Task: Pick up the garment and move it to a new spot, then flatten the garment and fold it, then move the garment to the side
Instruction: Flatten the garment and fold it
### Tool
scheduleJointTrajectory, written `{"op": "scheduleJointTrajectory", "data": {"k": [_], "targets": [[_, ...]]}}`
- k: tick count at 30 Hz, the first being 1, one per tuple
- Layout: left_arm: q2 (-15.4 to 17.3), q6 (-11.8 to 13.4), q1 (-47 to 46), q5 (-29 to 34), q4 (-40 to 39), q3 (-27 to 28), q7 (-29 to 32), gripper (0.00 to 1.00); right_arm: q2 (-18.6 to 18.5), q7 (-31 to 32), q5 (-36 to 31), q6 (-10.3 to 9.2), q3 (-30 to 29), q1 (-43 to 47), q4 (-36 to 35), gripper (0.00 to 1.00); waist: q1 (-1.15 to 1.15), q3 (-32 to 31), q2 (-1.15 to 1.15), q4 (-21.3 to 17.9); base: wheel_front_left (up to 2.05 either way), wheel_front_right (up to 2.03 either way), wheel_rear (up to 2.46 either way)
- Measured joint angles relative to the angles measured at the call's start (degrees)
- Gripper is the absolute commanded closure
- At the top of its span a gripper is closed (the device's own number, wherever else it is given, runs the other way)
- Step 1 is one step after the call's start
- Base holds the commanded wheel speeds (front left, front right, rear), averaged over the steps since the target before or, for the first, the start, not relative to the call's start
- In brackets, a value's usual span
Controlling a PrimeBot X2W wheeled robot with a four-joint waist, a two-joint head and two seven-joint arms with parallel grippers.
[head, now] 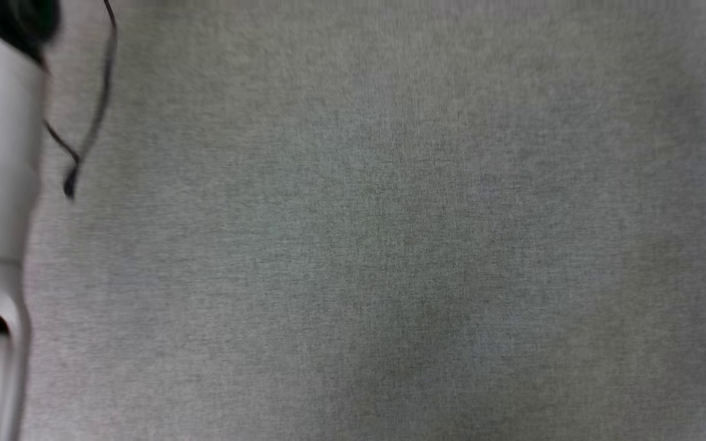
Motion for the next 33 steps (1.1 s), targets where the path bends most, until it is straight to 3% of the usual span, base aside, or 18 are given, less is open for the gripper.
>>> {"op": "scheduleJointTrajectory", "data": {"k": [8, 16, 24, 33], "targets": [[-0.73, -1.08, 22.16, -2.67, -0.87, 1.23, -2.97, 1.00, -1.81, -5.79, 4.90, 0.01, 6.32, 22.52, -4.75, 1.00, -0.01, -9.20, 0.00, 0.67, 0.00, 0.00, 0.00], [-0.48, 2.18, 46.13, -3.52, -12.03, 4.81, -3.24, 1.00, -4.94, -7.43, 8.08, 0.02, 8.02, 42.29, -12.16, 1.00, -0.02, -19.78, 0.00, 0.82, 0.00, 0.00, 0.00], [0.55, 9.69, 69.75, -4.30, -28.37, 6.99, -2.54, 1.00, -7.05, -5.22, 7.19, 0.08, 4.05, 61.23, -20.52, 1.00, -0.02, -28.89, 0.00, 1.30, 0.00, 0.00, 0.00], [2.58, 19.71, 88.50, -5.71, -49.85, 8.21, 2.83, 1.00, -5.26, 0.86, 2.33, 0.24, -8.36, 80.19, -33.84, 1.00, -0.03, -33.92, 0.00, 2.24, 0.00, 0.00, 0.00]]}}
